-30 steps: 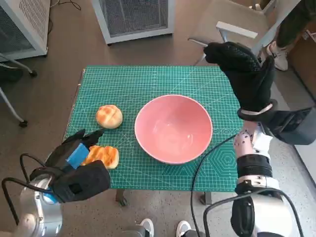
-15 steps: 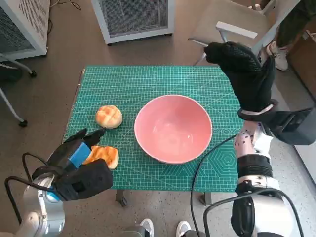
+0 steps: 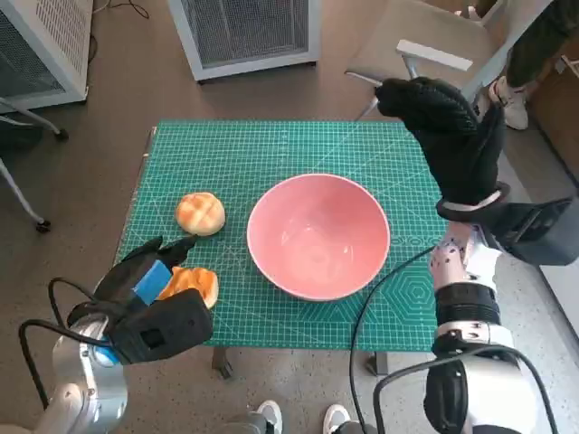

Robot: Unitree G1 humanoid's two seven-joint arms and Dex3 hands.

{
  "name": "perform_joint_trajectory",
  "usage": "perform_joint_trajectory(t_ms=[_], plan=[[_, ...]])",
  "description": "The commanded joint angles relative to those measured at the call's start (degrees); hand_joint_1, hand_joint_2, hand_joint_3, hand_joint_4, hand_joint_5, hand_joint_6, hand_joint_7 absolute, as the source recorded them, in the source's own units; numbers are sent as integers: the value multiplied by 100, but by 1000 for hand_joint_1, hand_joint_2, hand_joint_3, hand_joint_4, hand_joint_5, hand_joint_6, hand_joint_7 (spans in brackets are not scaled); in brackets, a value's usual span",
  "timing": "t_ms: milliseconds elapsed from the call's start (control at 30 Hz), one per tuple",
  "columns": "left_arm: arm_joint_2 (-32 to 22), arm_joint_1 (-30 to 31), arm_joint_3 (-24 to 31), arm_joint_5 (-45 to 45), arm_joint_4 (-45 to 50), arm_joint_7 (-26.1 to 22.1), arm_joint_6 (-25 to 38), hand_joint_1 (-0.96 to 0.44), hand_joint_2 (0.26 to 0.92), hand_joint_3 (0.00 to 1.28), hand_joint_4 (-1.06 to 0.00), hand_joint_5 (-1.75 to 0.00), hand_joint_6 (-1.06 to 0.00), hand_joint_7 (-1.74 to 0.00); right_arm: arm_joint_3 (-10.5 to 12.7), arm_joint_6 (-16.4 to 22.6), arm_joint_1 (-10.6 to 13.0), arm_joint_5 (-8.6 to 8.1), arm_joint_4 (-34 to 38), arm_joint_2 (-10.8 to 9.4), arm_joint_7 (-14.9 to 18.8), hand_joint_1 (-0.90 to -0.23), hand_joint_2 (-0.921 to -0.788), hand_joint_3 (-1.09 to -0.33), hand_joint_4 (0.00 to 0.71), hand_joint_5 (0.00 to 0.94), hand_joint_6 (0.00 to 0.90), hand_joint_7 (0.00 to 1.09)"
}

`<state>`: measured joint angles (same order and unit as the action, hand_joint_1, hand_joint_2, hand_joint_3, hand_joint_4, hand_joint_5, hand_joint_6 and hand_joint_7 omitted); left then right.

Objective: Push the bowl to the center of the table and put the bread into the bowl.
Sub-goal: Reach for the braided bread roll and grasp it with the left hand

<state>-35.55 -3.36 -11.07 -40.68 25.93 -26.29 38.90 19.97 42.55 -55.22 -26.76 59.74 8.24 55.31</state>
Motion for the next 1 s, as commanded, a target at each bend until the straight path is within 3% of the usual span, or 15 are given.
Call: perform_joint_trajectory(t_ms=[33, 1000], plan=[[59, -148, -85, -145, -135, 20, -22, -141, 768, 1, -179, 0, -344, 0, 8, -109, 123, 19, 74, 23, 69, -585, -921, -641, 168, 0, 26, 508], [321, -433, -359, -512, -893, 191, -337, -197, 768, 1, -191, -1, -349, -1, 11, -159, 160, 24, 0, 35, 32, -590, -921, -642, 168, 1, 34, 495]])
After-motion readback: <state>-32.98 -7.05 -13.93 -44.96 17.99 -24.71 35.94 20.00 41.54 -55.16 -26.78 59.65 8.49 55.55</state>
